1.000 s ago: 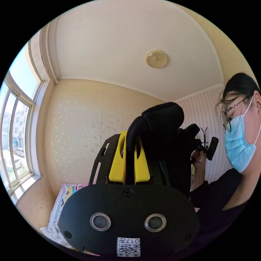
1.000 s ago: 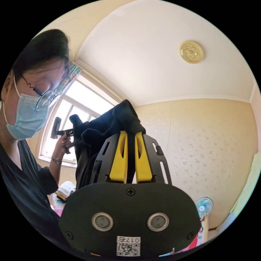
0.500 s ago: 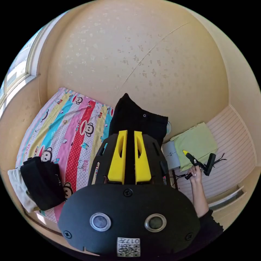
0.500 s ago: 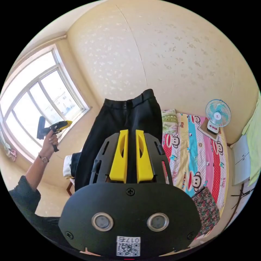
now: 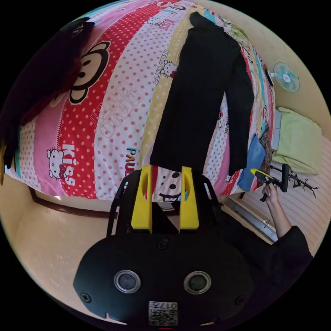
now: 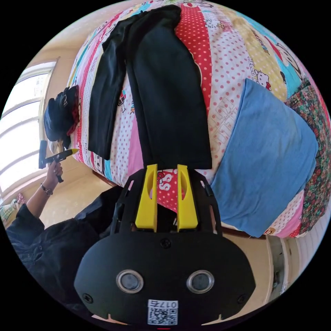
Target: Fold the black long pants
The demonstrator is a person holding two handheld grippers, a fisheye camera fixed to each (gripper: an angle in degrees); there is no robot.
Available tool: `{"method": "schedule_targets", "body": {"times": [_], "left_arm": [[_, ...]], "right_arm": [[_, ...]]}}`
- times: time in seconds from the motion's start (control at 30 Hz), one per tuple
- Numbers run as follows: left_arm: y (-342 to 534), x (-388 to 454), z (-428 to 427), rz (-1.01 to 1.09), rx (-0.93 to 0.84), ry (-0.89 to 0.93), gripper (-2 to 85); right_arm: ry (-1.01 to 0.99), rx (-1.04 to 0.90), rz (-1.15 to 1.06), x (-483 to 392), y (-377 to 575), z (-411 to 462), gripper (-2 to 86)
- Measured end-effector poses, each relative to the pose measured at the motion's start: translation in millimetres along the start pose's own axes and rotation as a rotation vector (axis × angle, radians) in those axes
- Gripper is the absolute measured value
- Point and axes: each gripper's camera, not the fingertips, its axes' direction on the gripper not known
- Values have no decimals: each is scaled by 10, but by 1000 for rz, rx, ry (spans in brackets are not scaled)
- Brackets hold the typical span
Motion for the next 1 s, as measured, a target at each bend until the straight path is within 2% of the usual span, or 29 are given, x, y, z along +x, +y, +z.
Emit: {"method": "schedule_targets", "body": {"times": [0.07,0.17,0.23,0.27,0.33,0.37,0.43,0.5,0.57,0.63,0.73,0.83,0.9,1.0], "left_arm": [[-265,-172,-3,-103,77,2,137],[-640,-308,180,-167,83,72,157],[-767,-201,127,-167,107,-50,152],[-846,-77,72,-142,106,-116,138],[-943,124,-47,-45,17,-165,93],[-954,204,-161,27,-22,-126,45],[-863,160,-433,57,-2,-35,36],[-704,-82,-752,-8,56,114,33],[-419,-509,-1111,-145,174,310,32],[-253,-735,-1283,-220,234,298,34],[-187,-980,-1279,-380,190,178,46],[-137,-1059,-1285,-557,180,226,76],[-111,-929,-1416,-577,257,250,91],[-248,-424,-1569,-470,304,281,112]], "right_arm": [[35,133,41,136,-196,-146,105],[-14,218,116,360,-495,-190,117],[-72,147,140,472,-709,-25,118],[-61,62,127,498,-848,141,115],[34,51,60,421,-964,225,102],[73,60,44,368,-1022,213,90],[82,30,52,337,-1113,169,66],[-39,3,60,348,-1121,50,38],[-223,57,68,346,-923,-174,28],[-234,94,60,329,-723,-276,25],[-143,36,109,451,-540,-80,29],[-221,-8,166,699,-499,193,44],[-285,56,164,832,-485,213,59],[-390,56,221,1030,-534,330,49]]}}
